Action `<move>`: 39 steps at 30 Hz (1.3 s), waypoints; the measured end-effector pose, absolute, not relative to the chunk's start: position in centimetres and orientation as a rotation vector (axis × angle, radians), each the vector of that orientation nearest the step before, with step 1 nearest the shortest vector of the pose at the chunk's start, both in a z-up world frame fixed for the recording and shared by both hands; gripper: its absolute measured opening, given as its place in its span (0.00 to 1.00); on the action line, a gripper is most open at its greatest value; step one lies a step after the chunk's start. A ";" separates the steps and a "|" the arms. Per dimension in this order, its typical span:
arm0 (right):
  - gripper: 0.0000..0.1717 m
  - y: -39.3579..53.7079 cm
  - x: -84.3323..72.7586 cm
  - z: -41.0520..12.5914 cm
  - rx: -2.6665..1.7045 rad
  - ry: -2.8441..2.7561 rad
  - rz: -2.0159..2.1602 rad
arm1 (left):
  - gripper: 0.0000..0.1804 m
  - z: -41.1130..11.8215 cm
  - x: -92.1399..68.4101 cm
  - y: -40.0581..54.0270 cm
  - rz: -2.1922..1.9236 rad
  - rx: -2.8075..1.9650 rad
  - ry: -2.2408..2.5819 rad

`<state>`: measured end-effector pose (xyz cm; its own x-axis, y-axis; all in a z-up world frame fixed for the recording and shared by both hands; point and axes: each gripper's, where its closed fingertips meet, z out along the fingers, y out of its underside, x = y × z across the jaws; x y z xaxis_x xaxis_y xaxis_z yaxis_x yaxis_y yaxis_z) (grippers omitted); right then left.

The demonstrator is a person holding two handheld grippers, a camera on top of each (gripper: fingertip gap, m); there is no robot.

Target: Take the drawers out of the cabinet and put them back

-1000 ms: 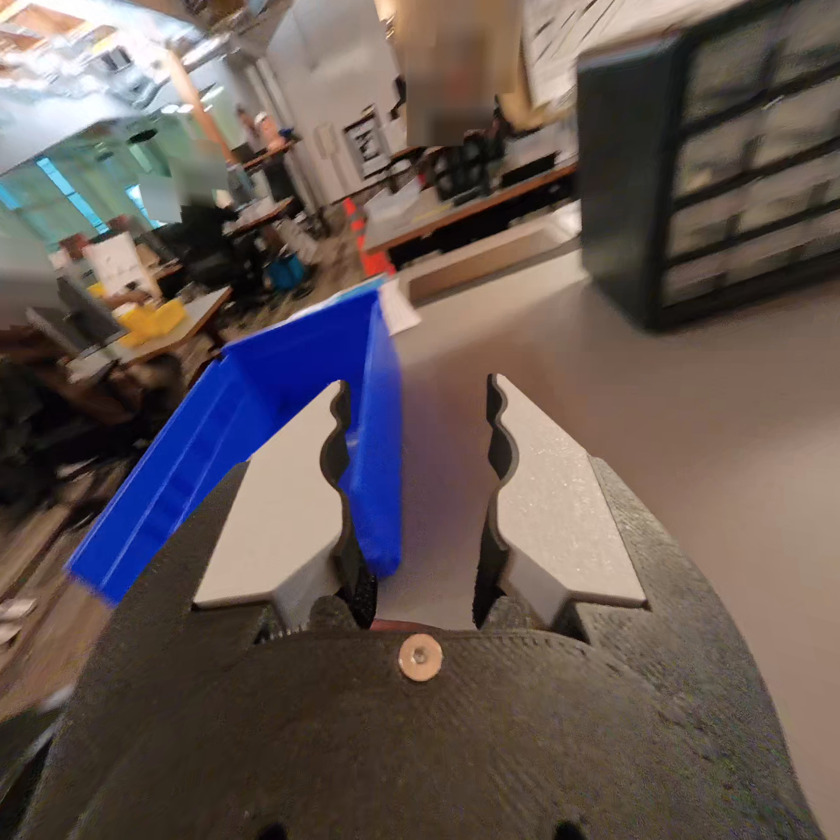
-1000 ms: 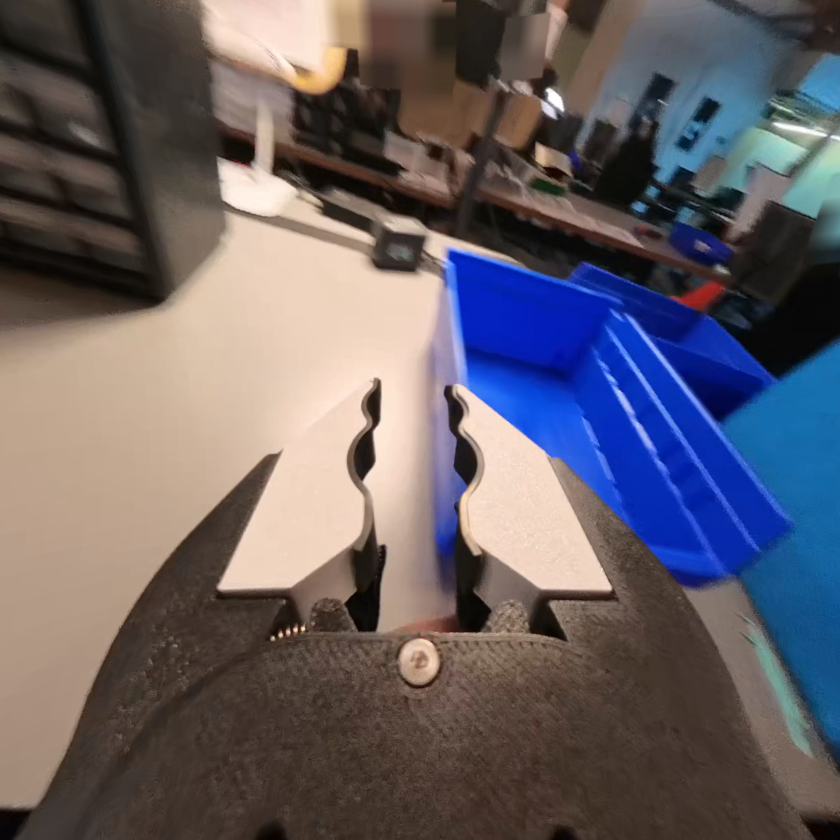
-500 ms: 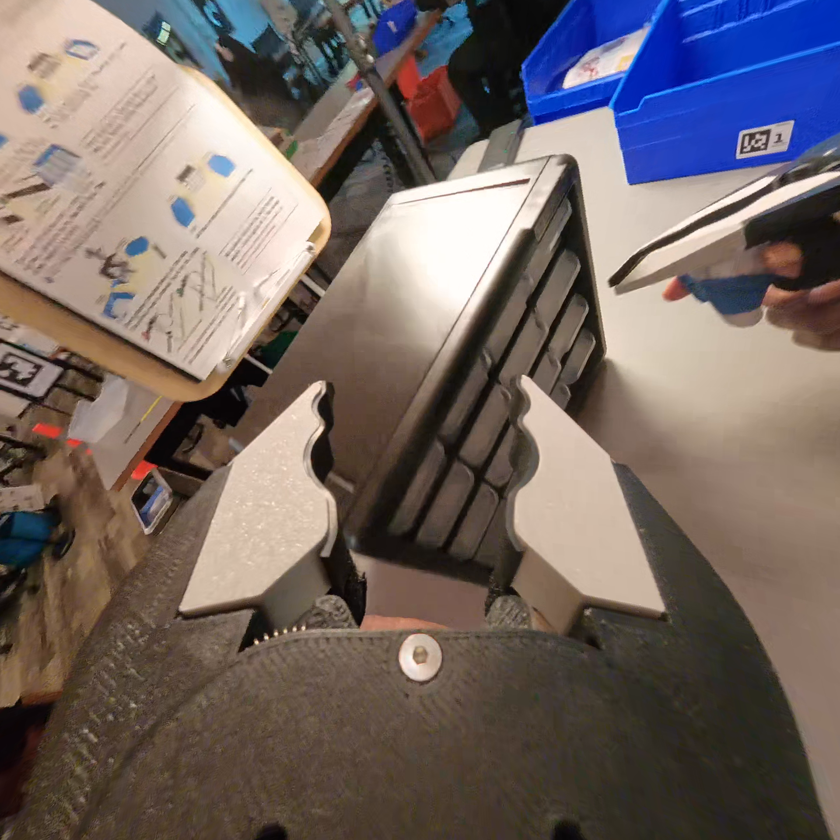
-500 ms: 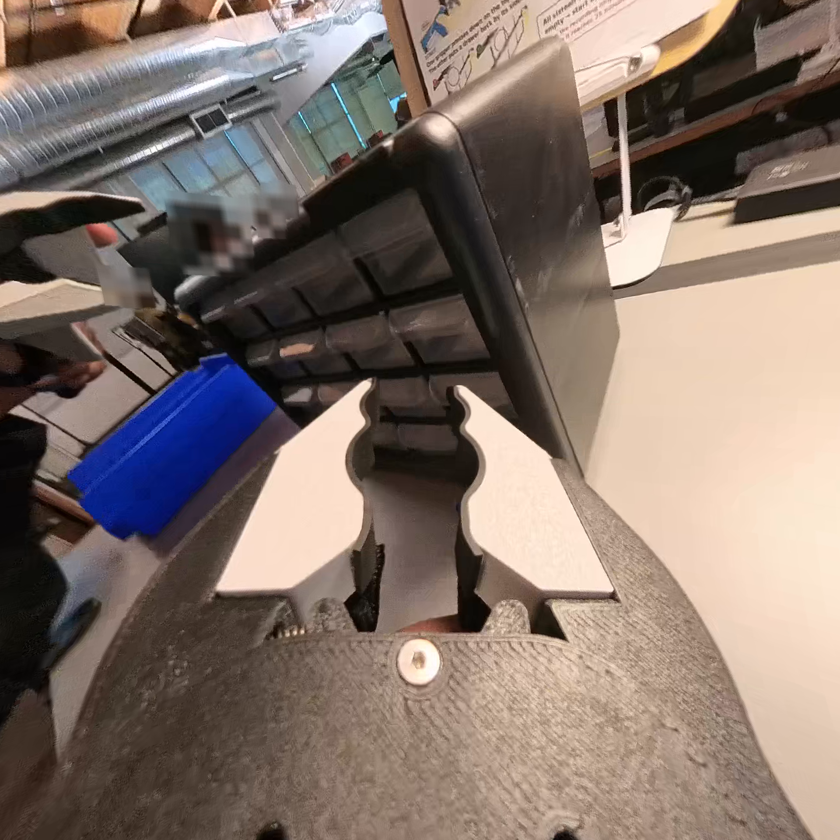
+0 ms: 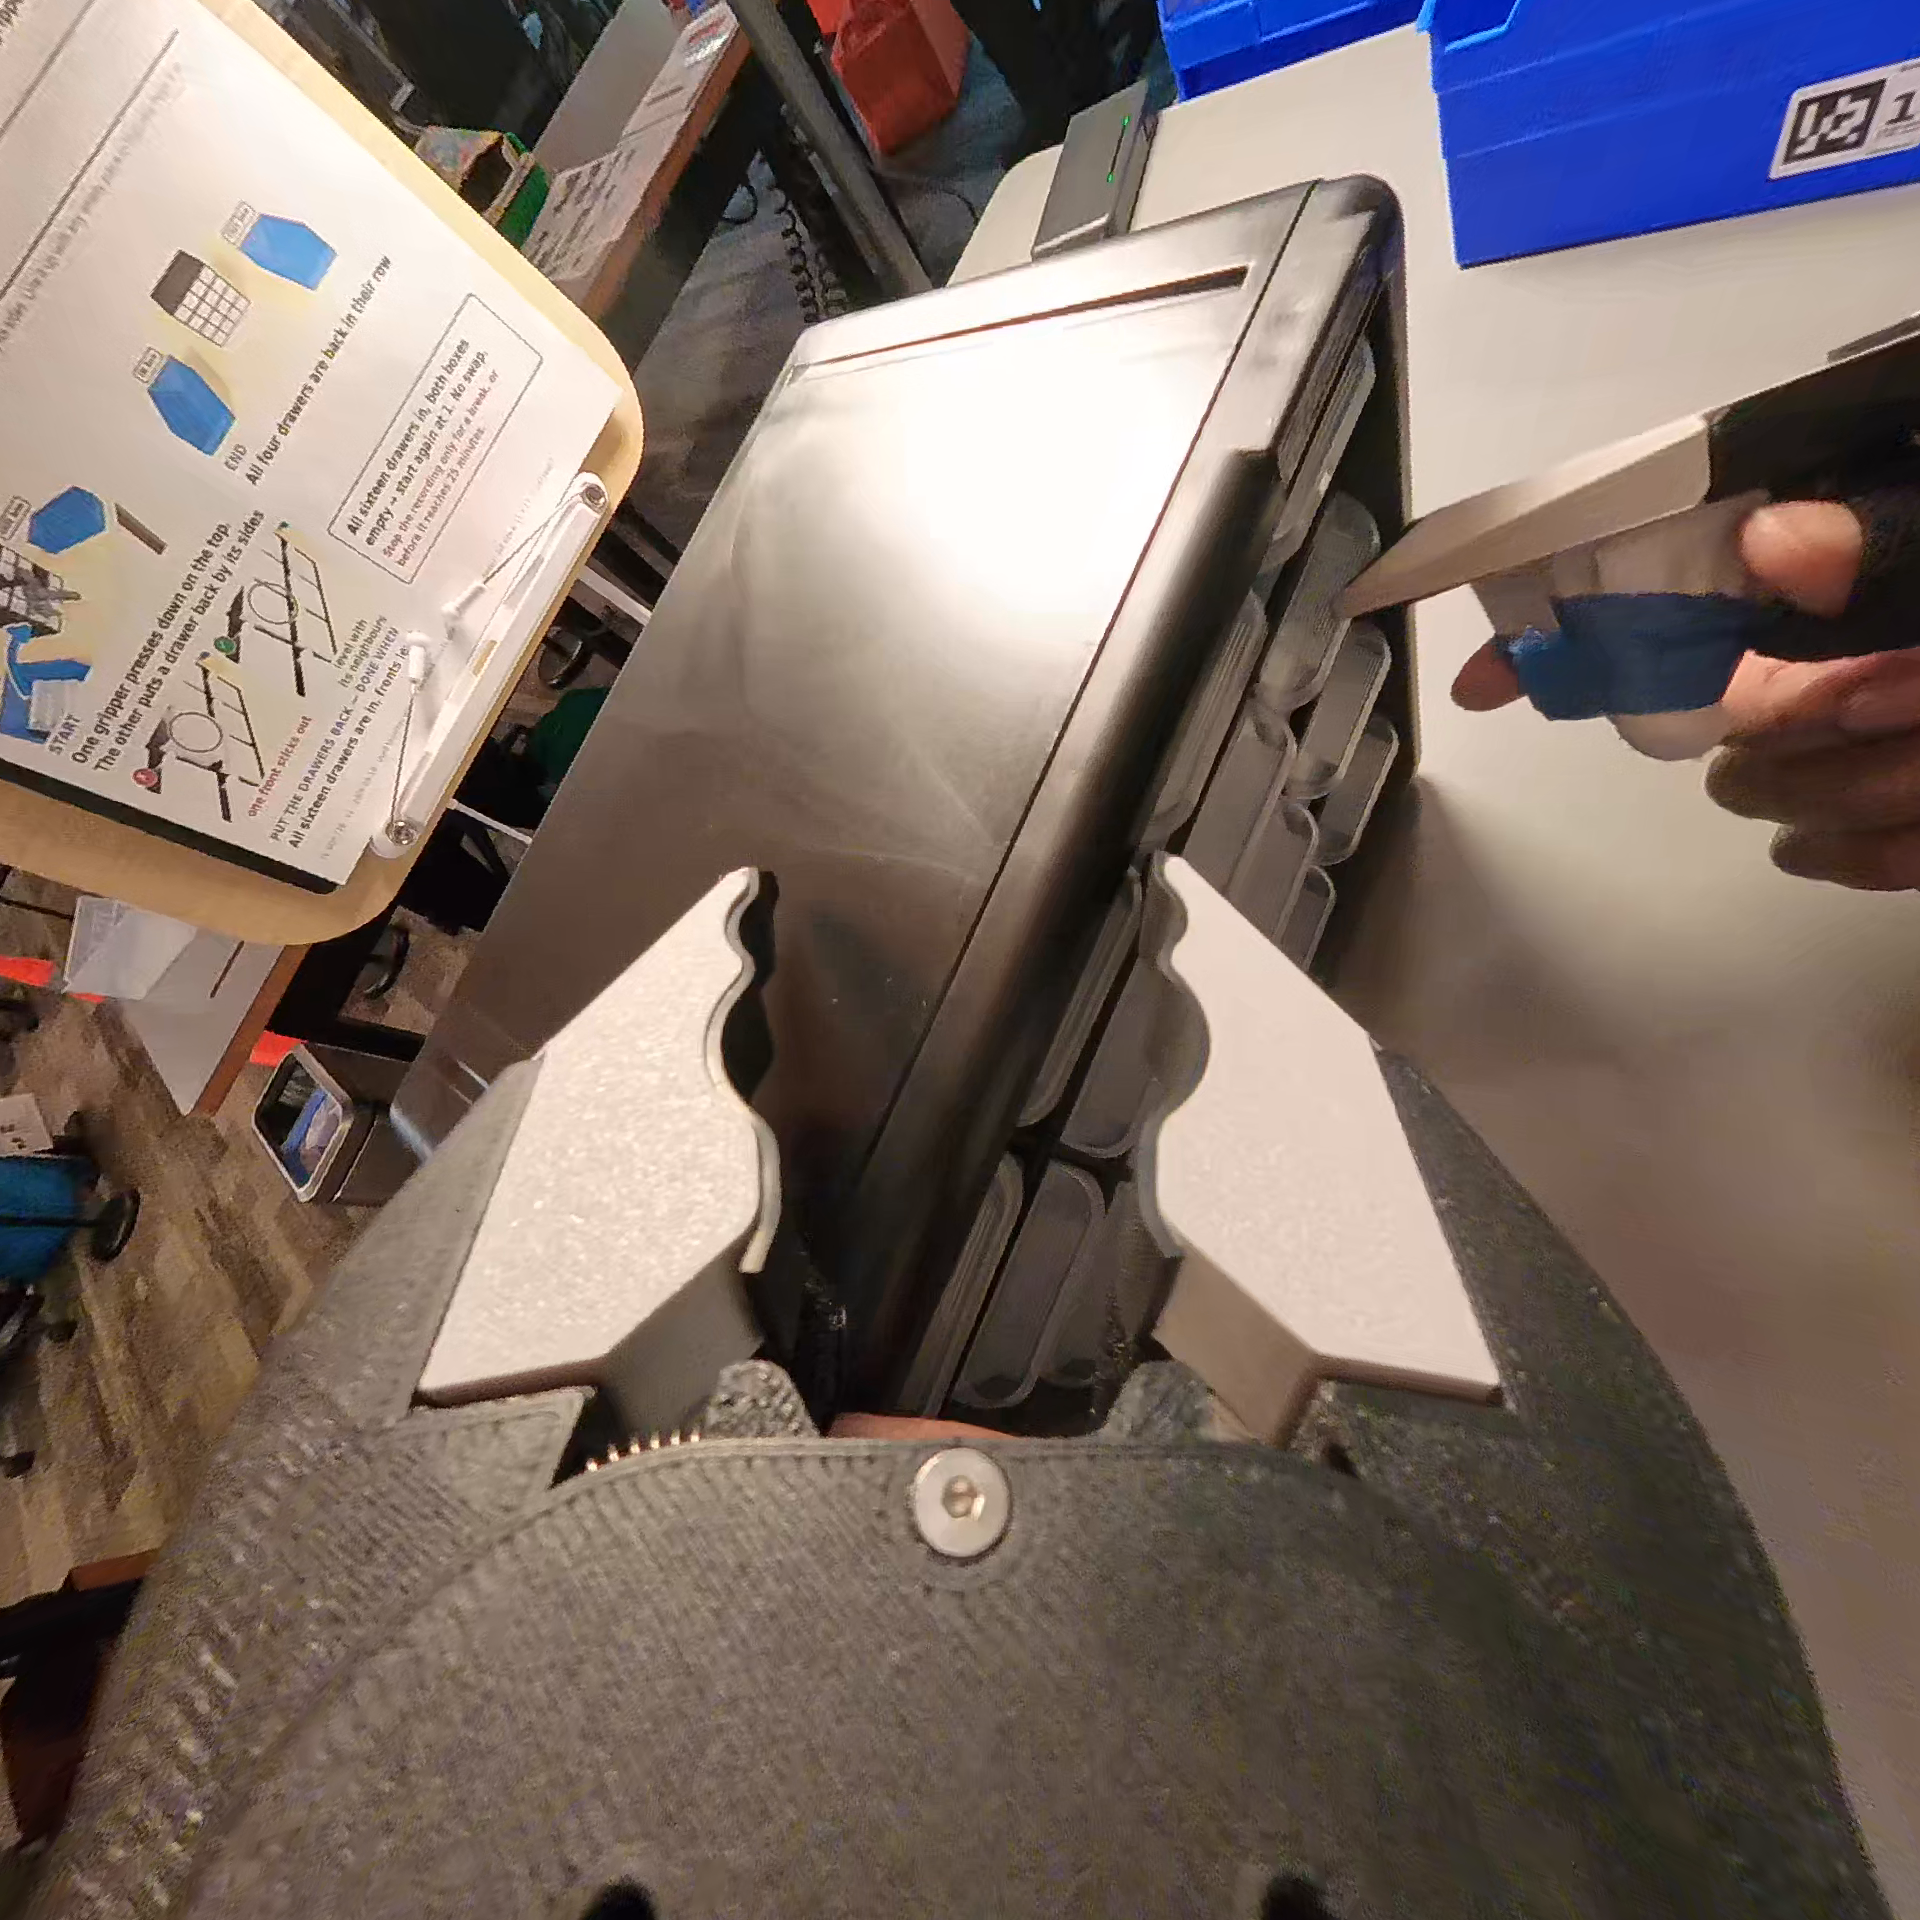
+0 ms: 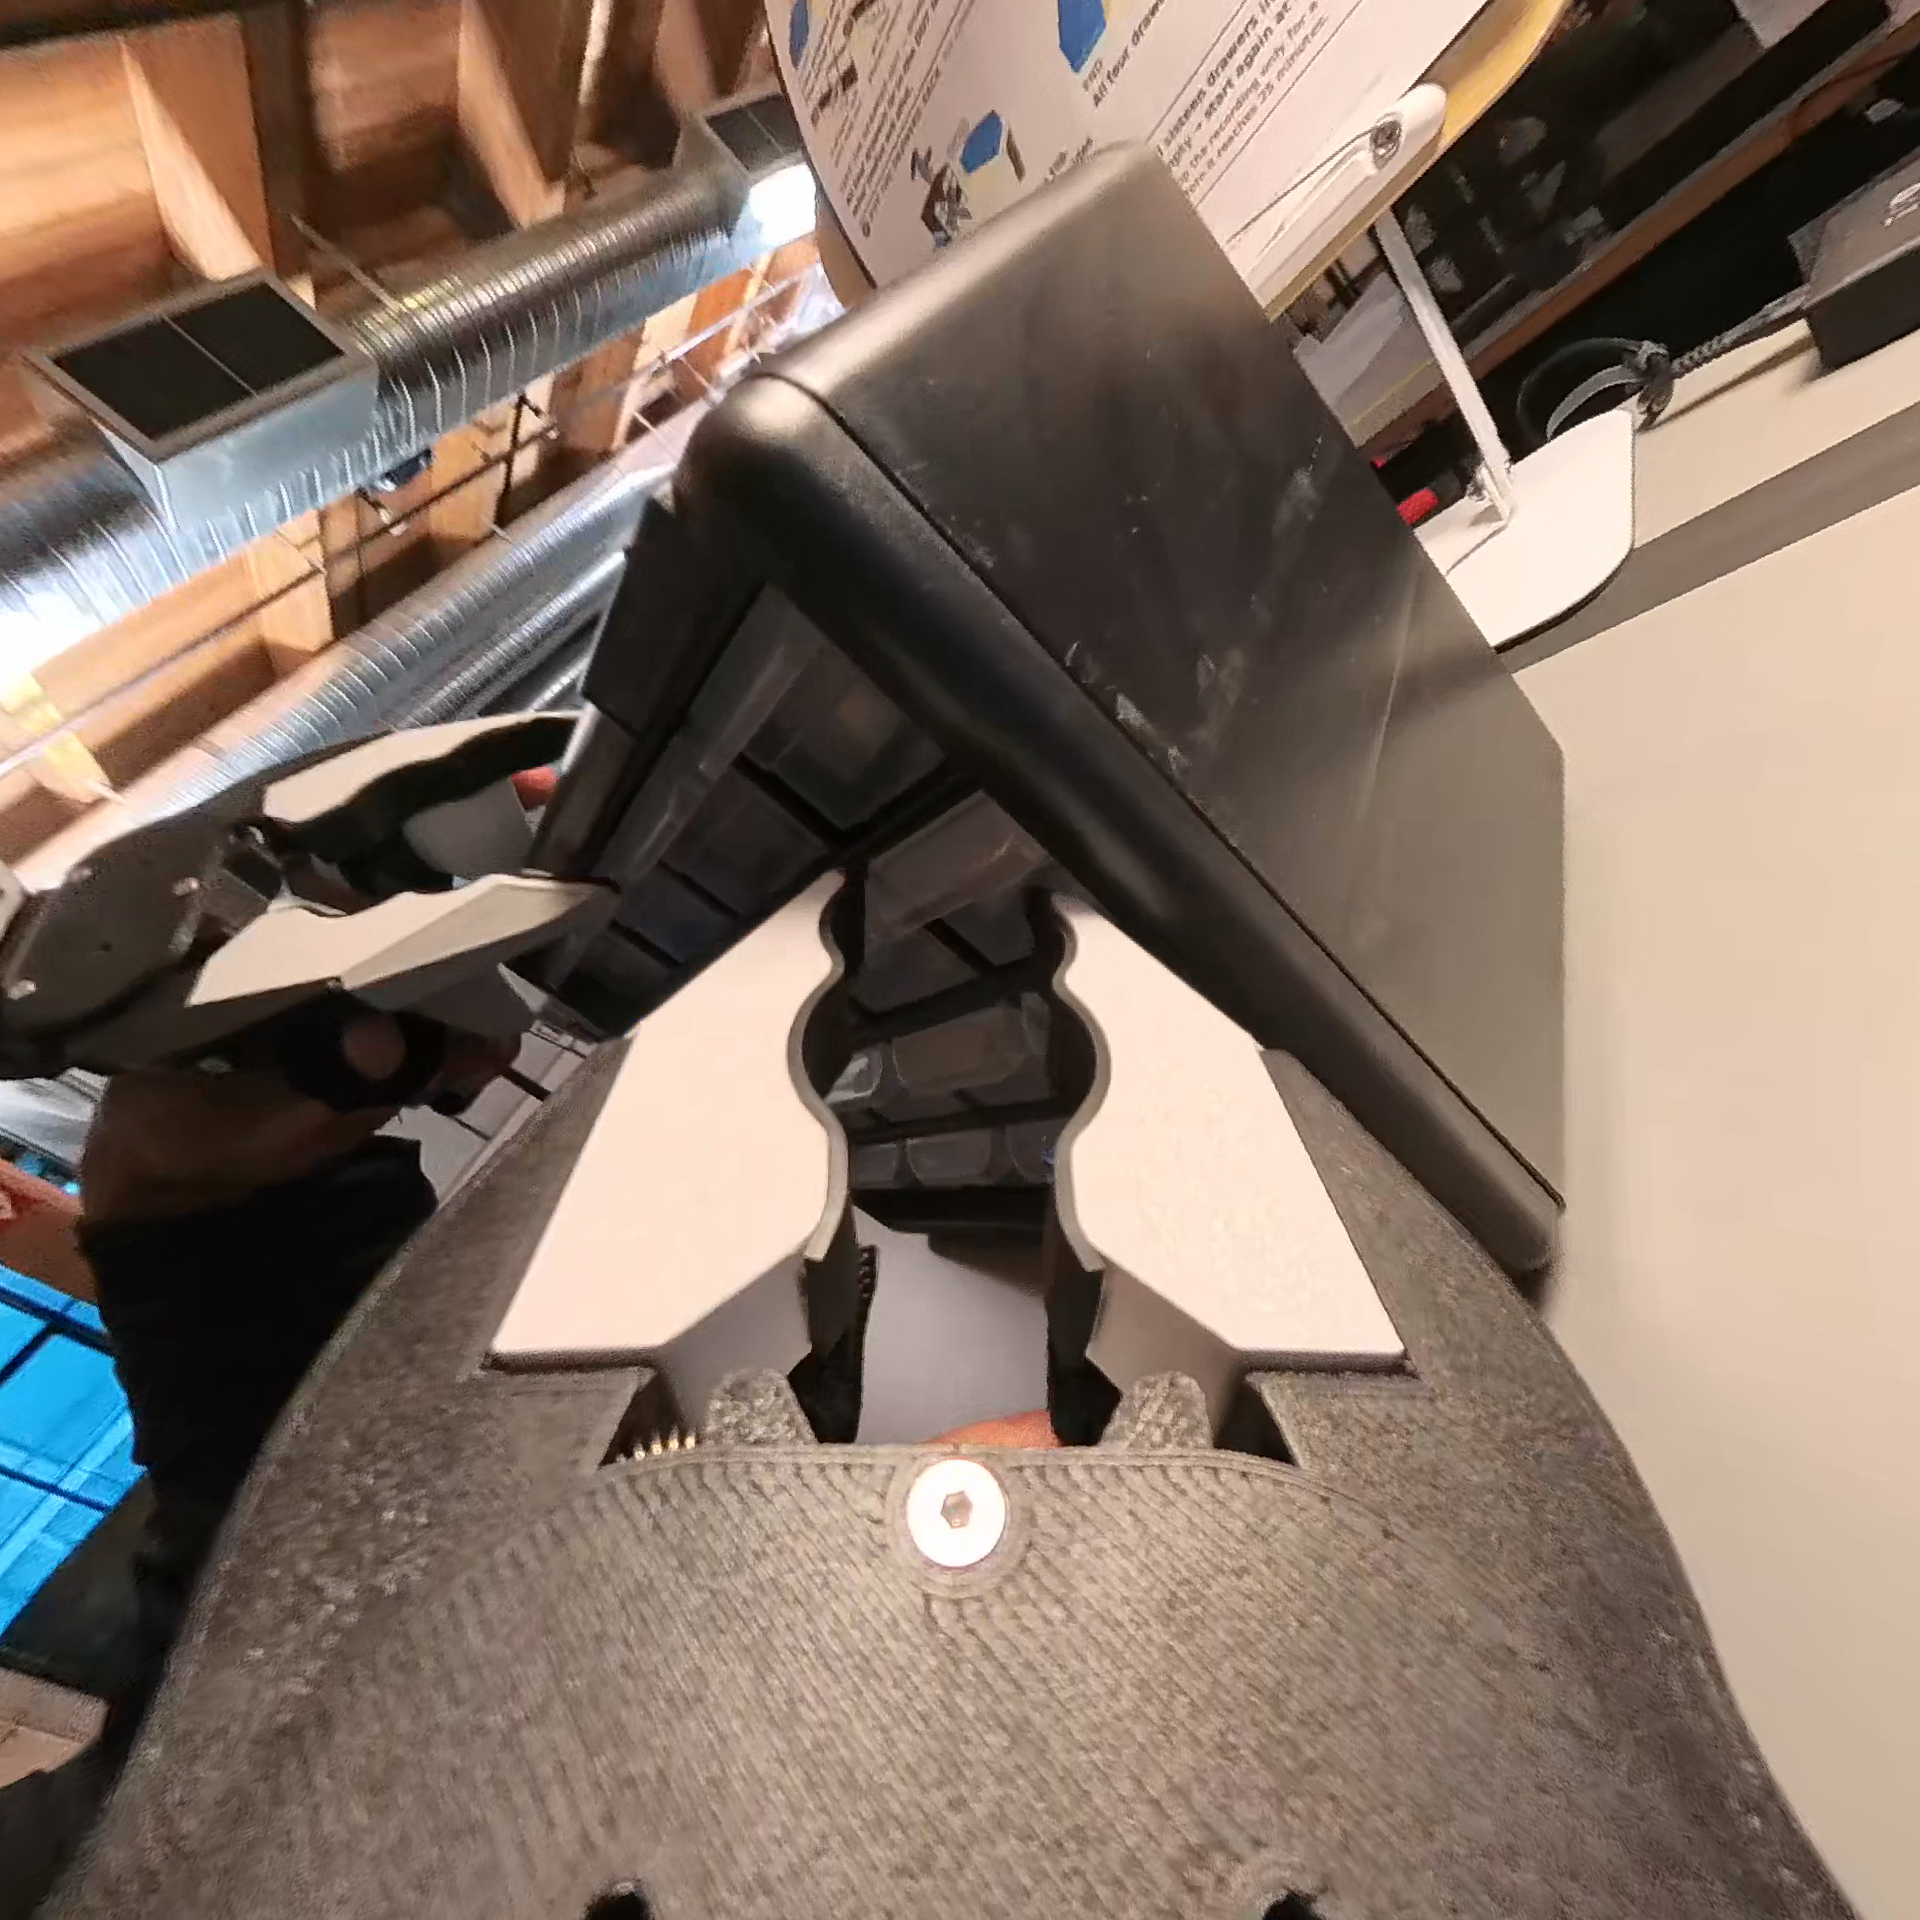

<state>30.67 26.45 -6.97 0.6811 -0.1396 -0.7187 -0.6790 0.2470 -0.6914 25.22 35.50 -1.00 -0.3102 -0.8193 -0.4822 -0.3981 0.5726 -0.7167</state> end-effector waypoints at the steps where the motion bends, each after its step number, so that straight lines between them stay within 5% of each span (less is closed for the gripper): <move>1: 0.18 26.6 30.7 -6.9 -1.280 0.784 0.436 | 0.41 -1.0 25.2 35.5 -0.595 -0.983 1.920; 8: 0.06 26.3 30.2 -6.9 -1.152 0.834 0.535 | 0.41 -1.1 25.2 35.6 -0.573 -0.970 1.902; 39: 0.02 16.0 21.2 -6.1 -1.047 0.853 0.614 | 0.41 -0.9 25.2 35.5 -0.590 -0.962 1.897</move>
<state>21.19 16.02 -6.09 0.5416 0.0416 -0.8396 -0.7828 0.3890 -0.4857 25.23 35.54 -0.92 -0.2916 -0.8122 -0.5053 -0.3824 0.5832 -0.7167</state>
